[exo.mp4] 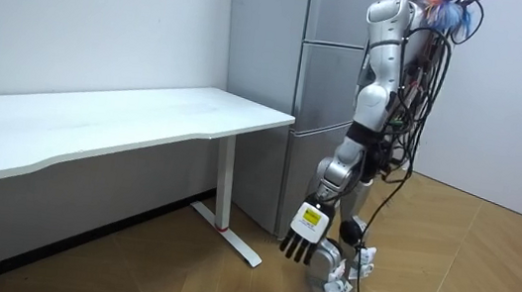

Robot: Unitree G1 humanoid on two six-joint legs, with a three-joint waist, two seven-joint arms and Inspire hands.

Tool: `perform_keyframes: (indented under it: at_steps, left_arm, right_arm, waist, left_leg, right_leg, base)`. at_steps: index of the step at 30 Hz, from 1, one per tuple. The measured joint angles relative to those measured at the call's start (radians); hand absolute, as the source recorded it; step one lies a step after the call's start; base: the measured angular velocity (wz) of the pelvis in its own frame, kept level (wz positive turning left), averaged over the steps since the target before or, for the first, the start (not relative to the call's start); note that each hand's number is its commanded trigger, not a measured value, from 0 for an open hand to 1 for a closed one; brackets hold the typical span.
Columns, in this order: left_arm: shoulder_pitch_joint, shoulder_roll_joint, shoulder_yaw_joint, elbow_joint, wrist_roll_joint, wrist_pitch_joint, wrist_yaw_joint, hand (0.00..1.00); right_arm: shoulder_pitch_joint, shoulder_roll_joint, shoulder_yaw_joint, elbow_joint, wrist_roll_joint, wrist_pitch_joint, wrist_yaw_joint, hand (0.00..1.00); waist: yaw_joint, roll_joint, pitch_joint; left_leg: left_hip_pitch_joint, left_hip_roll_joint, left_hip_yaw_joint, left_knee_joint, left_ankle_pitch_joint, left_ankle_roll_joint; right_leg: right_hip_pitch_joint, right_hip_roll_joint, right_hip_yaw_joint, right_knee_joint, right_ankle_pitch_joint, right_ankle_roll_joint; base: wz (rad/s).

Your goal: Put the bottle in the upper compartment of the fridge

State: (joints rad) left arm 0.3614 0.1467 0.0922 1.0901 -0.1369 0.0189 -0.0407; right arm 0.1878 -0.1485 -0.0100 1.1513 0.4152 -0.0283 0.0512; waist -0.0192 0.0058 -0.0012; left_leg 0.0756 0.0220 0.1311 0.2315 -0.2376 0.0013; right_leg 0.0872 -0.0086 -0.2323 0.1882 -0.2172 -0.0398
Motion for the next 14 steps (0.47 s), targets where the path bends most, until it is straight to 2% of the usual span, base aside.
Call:
perform_keyframes:
  at_steps: [5, 10, 14]
  left_arm:
    - [-0.028, 0.016, -0.021, 0.009, 0.023, 0.025, -0.014, 0.0]
    - [-0.057, 0.024, -0.04, 0.013, 0.023, 0.027, -0.012, 0.0]
    - [-0.062, 0.028, -0.057, 0.016, 0.023, 0.026, -0.008, 0.0]
  right_arm:
    - [-0.031, -0.007, 0.028, 0.027, -0.022, 0.009, 0.05, 0.0]
    - [-0.047, -0.006, 0.03, 0.059, -0.028, 0.009, 0.064, 0.0]
    - [-0.047, -0.007, 0.029, 0.06, -0.028, 0.008, 0.077, 0.0]
  waist:
    - [0.0, -0.005, 0.0032]
    - [-0.001, -0.007, 0.0088]
    - [-0.003, -0.006, 0.0092]
  left_leg:
    - [-0.01, 0.0, -0.001, 0.004, 0.0, 0.0]
    - [-0.011, -0.002, 0.002, 0.004, 0.0, 0.0]
    - [-0.011, -0.002, 0.003, 0.004, 0.0, 0.0]
  right_leg:
    - [-0.002, -0.003, -0.015, -0.003, -0.001, 0.001]
    - [0.001, -0.003, -0.015, -0.003, -0.001, 0.001]
    - [0.0, -0.003, -0.014, -0.005, -0.001, 0.001]
  base:
    - [0.09]
    - [0.0]
    - [0.0]
